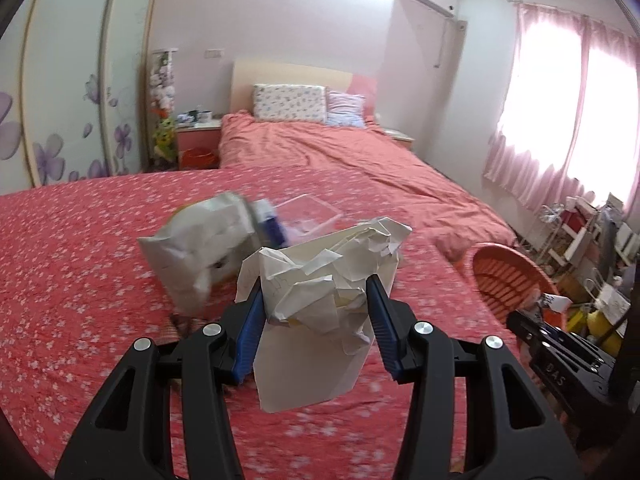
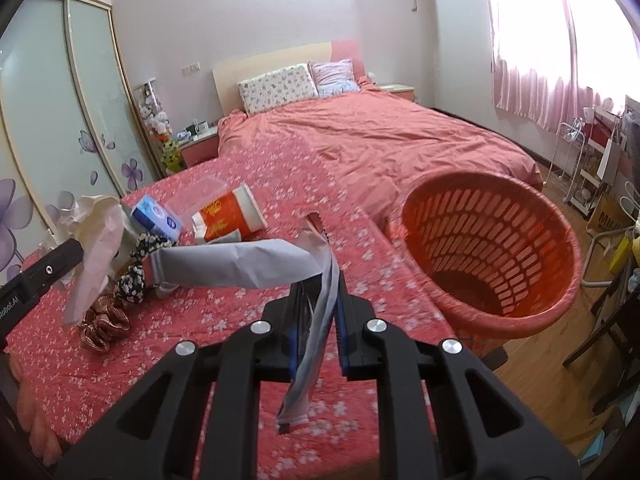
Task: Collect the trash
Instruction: 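Carry both items over the orange basket and open both grippers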
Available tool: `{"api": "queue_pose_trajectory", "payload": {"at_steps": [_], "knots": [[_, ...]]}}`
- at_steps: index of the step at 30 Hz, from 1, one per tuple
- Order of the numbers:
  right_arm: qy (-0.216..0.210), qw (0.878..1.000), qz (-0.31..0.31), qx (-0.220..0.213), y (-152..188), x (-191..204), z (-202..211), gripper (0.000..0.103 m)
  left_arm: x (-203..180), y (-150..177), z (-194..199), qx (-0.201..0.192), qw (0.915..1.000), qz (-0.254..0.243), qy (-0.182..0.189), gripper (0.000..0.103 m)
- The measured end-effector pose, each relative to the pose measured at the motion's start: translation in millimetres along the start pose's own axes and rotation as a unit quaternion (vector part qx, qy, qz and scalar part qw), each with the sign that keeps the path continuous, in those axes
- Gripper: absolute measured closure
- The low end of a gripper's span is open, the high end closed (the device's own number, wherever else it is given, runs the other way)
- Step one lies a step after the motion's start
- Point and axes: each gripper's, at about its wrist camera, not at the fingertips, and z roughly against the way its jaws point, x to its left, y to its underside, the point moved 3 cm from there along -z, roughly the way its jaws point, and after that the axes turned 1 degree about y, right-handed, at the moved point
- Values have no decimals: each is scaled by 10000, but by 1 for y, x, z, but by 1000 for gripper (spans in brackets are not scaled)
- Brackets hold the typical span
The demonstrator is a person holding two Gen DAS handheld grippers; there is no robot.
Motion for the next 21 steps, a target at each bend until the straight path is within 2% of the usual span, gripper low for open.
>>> {"api": "queue_pose_trajectory", "payload": {"at_steps": [10, 21], "knots": [[268, 9991, -263, -204, -11, -47, 19, 88, -47, 1, -16, 105, 9987, -98, 494, 53], [635, 9956, -663, -184, -15, -113, 5, 88, -104, 6, -46, 318, 9951, -223, 906, 53]]}}
